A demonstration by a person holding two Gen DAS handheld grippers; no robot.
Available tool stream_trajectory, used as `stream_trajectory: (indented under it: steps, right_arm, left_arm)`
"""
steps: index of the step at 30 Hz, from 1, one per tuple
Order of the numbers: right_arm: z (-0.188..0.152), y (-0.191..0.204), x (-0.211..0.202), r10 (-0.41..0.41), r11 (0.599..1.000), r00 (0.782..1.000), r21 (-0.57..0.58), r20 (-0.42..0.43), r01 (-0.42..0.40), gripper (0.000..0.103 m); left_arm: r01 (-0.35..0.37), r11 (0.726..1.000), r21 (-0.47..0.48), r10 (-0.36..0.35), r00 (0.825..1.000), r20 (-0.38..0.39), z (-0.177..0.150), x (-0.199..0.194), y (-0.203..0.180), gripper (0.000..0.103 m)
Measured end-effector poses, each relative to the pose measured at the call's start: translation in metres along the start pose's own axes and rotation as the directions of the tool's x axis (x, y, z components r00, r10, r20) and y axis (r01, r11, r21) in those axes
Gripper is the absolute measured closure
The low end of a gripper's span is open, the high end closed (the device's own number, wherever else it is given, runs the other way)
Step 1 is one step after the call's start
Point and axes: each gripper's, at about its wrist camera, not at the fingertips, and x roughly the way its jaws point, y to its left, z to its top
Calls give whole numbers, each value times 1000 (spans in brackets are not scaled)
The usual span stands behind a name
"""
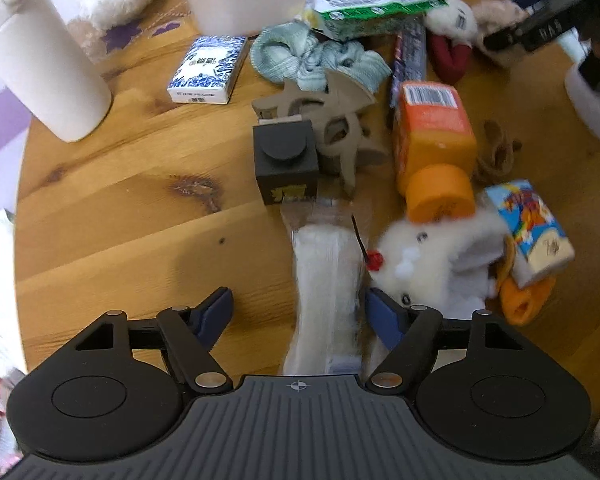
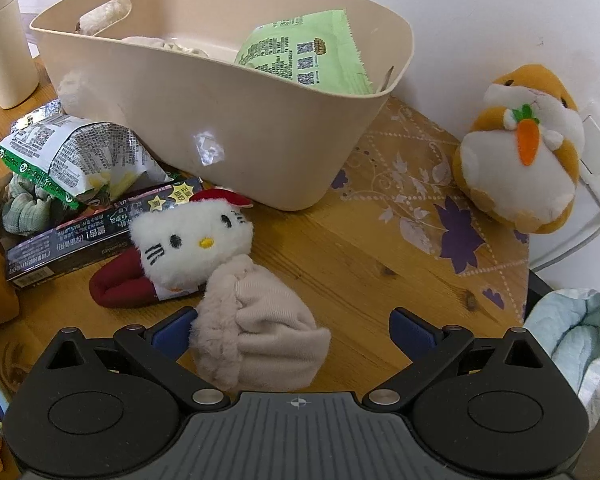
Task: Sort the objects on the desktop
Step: 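Grasp the clear wrapped packet with left tool while right tool grasps pink knit hat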
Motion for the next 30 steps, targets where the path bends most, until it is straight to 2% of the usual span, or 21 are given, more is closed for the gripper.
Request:
stream_trajectory:
  steps: [2, 4, 5, 7, 8, 10, 20, 24, 30]
  right_arm:
    - [1, 1, 3, 9, 1000, 1000, 0, 0, -9, 3]
    - [3, 2, 6, 29, 1000, 1000, 3, -6, -29, 14]
    - [3, 2, 8, 44, 999, 999, 9, -13, -43, 18]
    - [3, 4, 10, 68, 997, 997, 21, -24, -68, 38]
    - [3, 5, 10, 73, 997, 997, 25, -30, -72, 40]
    - [1, 8, 10, 80, 996, 996, 30, -26, -80, 49]
    - [-12, 7, -10, 121, 991, 992, 58, -19, -120, 55]
    - [-16, 4, -26, 128, 989, 992, 75, 14, -129, 55]
    - [-18, 1, -55, 142, 985, 987, 83, 76, -148, 55]
  left_arm:
    - [-2, 1000, -5, 2, 1000, 12, 2, 1, 0, 29]
    - [2, 1000, 6, -2, 1000, 24, 3, 1, -2, 32]
    - [4, 1000, 13, -5, 1000, 30, 3, 0, -3, 38]
    - [8, 1000, 24, -9, 999, 44, 3, -2, -4, 53]
    - [8, 1000, 23, -9, 999, 51, 4, -4, -4, 64]
    - [4, 1000, 2, -5, 999, 51, 5, -4, -4, 68]
    - [13, 1000, -19, -12, 998, 56, -4, -11, -7, 73]
    - [32, 999, -34, -29, 996, 82, -8, -21, -2, 73]
    - [9, 999, -33, -5, 990, 138, -4, -43, 11, 73]
